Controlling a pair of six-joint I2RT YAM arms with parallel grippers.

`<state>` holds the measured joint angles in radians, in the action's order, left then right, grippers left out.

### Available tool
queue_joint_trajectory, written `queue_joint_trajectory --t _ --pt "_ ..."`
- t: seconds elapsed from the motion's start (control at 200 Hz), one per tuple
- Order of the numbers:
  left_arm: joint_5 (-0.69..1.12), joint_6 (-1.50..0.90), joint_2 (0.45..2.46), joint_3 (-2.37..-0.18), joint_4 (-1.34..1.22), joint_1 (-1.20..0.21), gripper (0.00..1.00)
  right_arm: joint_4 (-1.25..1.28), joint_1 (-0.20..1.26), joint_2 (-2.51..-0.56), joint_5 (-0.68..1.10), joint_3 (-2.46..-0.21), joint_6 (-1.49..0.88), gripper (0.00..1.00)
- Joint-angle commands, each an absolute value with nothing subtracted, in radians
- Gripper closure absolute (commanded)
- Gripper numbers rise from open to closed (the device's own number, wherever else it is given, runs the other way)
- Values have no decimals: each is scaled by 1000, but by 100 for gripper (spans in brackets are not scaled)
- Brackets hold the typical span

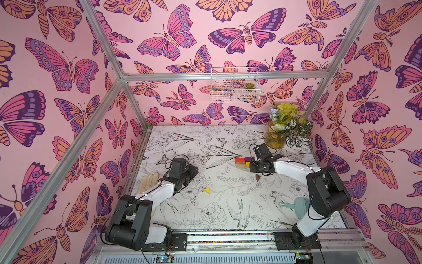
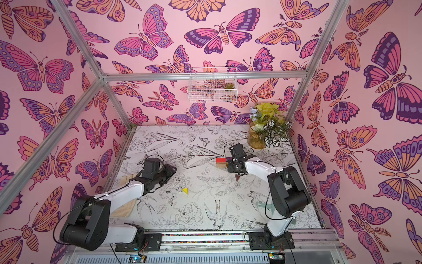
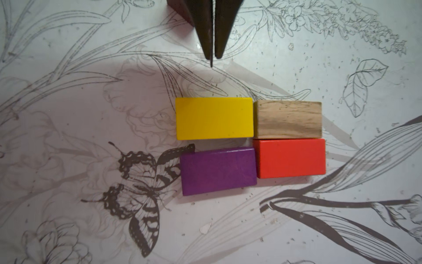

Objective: Assemble a piece of candy with building blocks
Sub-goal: Assemble the building block at the center of the board.

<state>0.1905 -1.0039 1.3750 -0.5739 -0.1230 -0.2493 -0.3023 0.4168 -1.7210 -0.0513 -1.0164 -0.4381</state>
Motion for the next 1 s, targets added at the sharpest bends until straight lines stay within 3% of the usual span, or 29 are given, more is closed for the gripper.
queue_joint_trajectory --t 0.0,0.991 --pt "186 -1005 1370 -574 -119 -252 46 -313 417 -1767 -52 -1041 -428 92" --pt "187 -1005 1368 -572 -118 -252 46 -324 415 -1874 -95 -1136 -378 93"
